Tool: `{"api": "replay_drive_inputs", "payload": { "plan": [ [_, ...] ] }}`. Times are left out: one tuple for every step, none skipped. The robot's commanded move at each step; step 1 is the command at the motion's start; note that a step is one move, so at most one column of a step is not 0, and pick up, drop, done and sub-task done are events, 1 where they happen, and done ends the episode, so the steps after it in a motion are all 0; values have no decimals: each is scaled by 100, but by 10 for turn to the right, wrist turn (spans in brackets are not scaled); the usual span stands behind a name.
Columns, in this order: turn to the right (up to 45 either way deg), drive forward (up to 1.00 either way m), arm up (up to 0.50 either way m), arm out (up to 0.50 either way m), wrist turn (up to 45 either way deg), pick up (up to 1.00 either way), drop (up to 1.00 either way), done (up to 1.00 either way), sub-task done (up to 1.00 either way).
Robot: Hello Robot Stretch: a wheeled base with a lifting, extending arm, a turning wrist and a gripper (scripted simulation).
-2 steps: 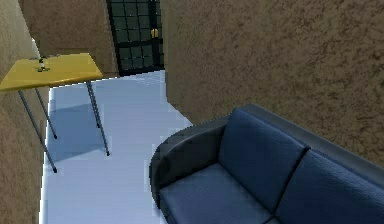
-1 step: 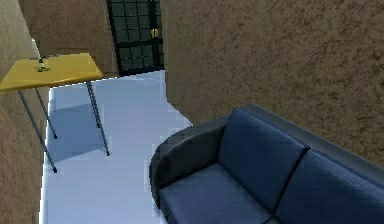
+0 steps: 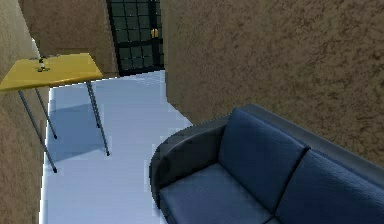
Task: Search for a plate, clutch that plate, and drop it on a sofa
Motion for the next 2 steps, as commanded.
{"api": "replay_drive_inputs", "payload": {
  "plan": [
    [0, 0, 0, -8, 0, 0, 0, 0, 0],
    [0, 0, 0, 0, 0, 0, 0, 100, 0]
  ]
}}
